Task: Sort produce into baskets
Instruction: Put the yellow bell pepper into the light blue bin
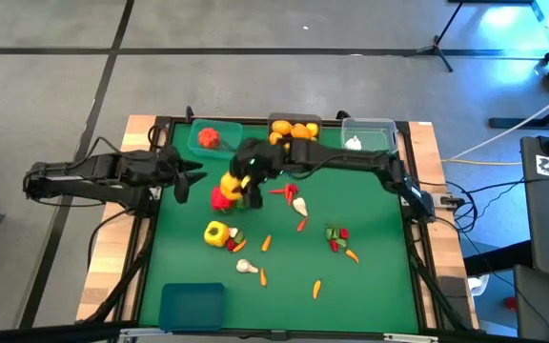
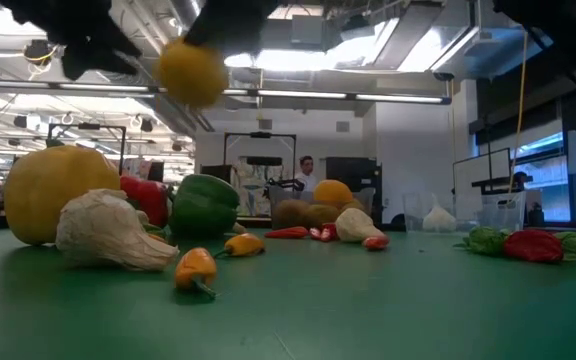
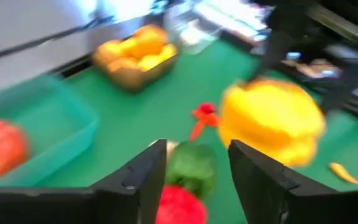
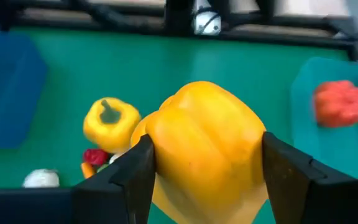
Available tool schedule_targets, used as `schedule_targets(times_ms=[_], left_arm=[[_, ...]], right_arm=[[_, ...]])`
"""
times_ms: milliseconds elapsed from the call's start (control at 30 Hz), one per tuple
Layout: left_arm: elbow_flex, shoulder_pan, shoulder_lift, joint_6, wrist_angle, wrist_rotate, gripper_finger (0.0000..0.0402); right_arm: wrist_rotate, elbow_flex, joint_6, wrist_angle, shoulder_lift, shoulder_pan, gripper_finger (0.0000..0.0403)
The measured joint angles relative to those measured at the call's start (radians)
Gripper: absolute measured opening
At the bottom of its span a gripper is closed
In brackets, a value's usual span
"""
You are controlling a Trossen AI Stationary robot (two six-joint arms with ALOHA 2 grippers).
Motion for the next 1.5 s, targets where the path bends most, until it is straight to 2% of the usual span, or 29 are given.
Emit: schedule_targets(times_ms=[100,233,400,633,733,1033,1267,1400,1500], left_arm=[[0.0,0.0,0.0,0.063,0.065,0.036,0.0219],[0.0,0.0,0.008,0.155,0.117,0.025,0.0278],[0.0,0.001,0.051,0.269,0.242,-0.011,0.0314],[0.0,0.001,0.117,0.421,0.537,-0.013,0.0317],[0.0,0.001,0.132,0.458,0.592,-0.026,0.0318],[0.0,0.009,0.151,0.509,0.634,-0.094,0.0321],[0.0,0.017,0.196,0.52,0.74,-0.095,0.0321],[-0.001,0.018,0.203,0.489,0.751,-0.001,0.0322],[-0.001,0.016,0.202,0.447,0.751,0.016,0.0322]], right_arm=[[0.001,0.002,0.007,-0.01,-0.05,-0.029,0.0221],[0.01,0.002,0.01,0.003,-0.107,-0.052,0.0222],[0.004,0.002,0.01,0.081,-0.157,-0.063,0.0223],[-0.001,0.002,0.014,0.205,-0.189,-0.083,0.0224],[-0.007,0.003,0.032,0.234,-0.189,-0.092,0.0224],[-0.036,0.003,0.035,0.247,-0.189,-0.093,0.0225],[-0.064,0.004,0.053,0.274,-0.186,-0.093,0.0225],[-0.07,0.004,0.05,0.274,-0.184,-0.096,0.0225],[-0.092,0.004,0.052,0.273,-0.184,-0.105,0.0225]])
